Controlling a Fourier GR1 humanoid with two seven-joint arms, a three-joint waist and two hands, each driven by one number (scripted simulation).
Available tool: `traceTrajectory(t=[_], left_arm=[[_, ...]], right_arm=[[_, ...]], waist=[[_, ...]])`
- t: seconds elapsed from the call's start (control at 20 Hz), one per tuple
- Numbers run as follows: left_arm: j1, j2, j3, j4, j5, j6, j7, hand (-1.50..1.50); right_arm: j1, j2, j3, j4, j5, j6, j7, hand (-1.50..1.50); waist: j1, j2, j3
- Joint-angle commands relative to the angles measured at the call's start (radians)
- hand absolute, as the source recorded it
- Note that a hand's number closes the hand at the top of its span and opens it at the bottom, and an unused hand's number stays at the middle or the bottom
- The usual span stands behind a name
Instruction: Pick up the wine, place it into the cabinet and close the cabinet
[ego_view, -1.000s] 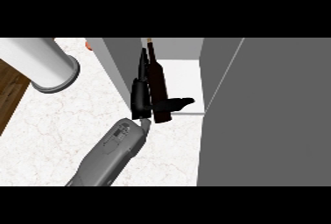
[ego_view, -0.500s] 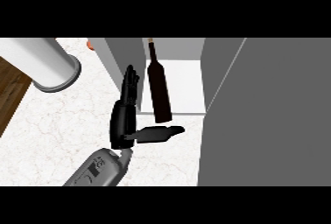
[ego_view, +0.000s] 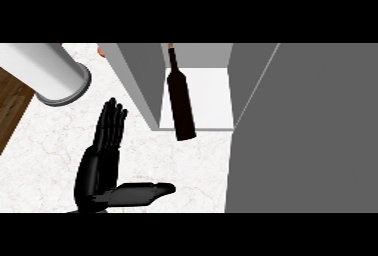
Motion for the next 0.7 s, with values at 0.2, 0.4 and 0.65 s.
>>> traceTrajectory(t=[0.2,0.4,0.65], left_arm=[[0.179,0.181,0.086,-0.175,0.131,-0.24,-0.032,-1.5],[0.199,0.199,0.138,-0.158,0.174,-0.328,-0.068,1.5],[0.275,0.228,0.234,-0.133,0.236,-0.455,-0.131,1.5]], right_arm=[[0.066,-0.123,0.06,-0.119,0.027,0.136,0.044,1.5],[0.043,-0.162,0.051,-0.156,0.06,0.156,0.063,1.5],[0.075,-0.149,0.027,-0.172,-0.016,0.166,0.039,1.5]], waist=[[0.0,-0.001,-0.001],[-0.003,0.001,-0.001],[-0.004,0.002,-0.001]])
